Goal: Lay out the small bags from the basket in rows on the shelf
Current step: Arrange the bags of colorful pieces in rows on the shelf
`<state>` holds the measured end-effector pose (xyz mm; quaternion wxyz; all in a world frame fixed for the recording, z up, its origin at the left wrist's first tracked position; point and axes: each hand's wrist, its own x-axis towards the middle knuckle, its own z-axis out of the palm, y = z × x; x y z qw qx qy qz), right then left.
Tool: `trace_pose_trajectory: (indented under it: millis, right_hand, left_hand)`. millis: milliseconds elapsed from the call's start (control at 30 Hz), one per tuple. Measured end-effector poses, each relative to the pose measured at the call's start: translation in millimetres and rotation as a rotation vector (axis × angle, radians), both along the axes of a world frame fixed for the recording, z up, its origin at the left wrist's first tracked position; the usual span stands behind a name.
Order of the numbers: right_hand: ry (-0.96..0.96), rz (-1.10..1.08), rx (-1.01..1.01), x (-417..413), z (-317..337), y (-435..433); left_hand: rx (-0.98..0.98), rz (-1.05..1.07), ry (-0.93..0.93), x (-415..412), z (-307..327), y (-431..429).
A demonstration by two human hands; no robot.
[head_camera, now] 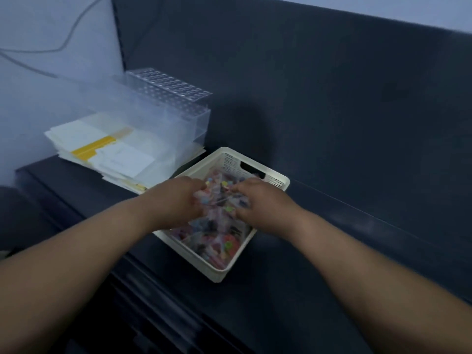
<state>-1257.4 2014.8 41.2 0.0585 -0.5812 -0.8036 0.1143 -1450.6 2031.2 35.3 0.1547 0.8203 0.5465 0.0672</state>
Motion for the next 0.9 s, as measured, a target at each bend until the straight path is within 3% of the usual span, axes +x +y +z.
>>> trace_pose_trajectory:
  millis: [367,700,800,900]
  right_hand:
    - [-0.072,0.052,-0.148,-47,-29,37]
    - [-0.128,0.033,-0.173,-41,-37,59]
    - [-0.043,-0.024,-0.098,-24,-24,59]
    - [0.183,-0.149,-0.087,-8,-12,56]
  left_hand:
    - [-0.144,0.012,-0.014,-17,-24,15]
    - [-0.182,0.015,-0.053,-17,-24,26]
    - [-0.222,0.028,-0.057,-14,-21,30]
    - [-0.239,0.036,-0.094,-4,-14,32]
